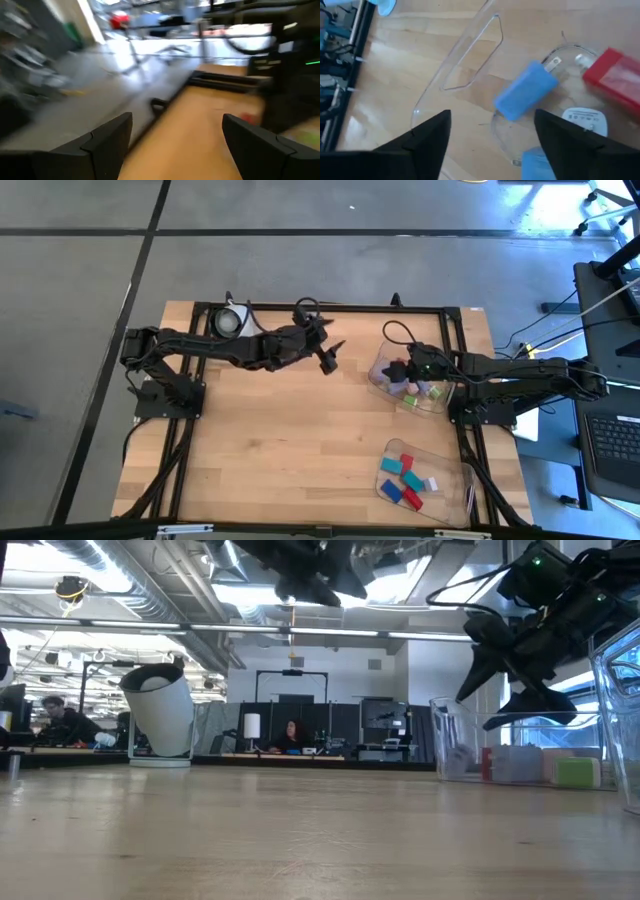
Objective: Pick & Place Office items
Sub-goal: Put the blue charger adapter into the top transparent bin, then return to Home Position
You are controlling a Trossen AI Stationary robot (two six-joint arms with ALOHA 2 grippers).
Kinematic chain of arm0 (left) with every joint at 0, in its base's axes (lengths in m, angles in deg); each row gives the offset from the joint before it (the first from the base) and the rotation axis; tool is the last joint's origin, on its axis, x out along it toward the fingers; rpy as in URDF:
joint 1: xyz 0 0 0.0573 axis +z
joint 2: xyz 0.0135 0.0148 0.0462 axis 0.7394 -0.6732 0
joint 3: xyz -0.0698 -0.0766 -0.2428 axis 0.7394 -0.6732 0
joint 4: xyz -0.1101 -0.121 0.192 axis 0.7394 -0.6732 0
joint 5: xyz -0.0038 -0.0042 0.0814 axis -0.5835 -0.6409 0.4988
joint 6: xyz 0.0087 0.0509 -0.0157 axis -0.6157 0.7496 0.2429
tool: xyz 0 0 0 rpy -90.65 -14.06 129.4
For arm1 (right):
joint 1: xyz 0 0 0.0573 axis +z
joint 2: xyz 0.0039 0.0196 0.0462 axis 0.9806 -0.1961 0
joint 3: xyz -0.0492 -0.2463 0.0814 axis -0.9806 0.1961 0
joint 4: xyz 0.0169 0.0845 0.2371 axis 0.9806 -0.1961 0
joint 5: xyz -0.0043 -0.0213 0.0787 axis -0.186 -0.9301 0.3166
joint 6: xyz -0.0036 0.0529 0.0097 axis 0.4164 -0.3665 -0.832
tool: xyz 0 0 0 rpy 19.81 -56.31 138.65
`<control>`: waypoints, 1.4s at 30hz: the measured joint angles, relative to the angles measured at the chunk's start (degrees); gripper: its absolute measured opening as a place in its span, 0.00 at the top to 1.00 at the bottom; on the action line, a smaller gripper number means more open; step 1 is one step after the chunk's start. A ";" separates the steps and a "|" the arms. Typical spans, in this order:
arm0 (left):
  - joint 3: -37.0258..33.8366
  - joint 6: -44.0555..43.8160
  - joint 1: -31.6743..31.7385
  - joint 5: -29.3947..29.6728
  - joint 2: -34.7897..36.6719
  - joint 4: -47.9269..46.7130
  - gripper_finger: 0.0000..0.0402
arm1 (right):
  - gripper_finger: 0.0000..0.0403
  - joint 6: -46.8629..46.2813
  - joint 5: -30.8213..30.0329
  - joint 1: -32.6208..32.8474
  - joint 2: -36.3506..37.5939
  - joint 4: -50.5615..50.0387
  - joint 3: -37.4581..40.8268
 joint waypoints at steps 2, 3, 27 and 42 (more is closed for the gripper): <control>0.00 -5.22 0.59 -6.01 0.06 -1.08 0.24 | 0.25 -2.04 0.08 0.00 0.00 0.11 0.00; 0.00 -7.33 1.12 -10.31 0.30 -1.77 0.24 | 0.23 -3.38 0.36 0.00 0.00 0.04 0.00; -2.99 -8.78 6.05 -27.45 30.52 -26.04 0.24 | 0.19 10.38 5.72 5.78 0.00 0.64 0.02; -29.44 -23.07 16.02 -45.22 45.52 -9.46 0.24 | 0.19 25.21 9.46 6.37 0.00 21.61 0.02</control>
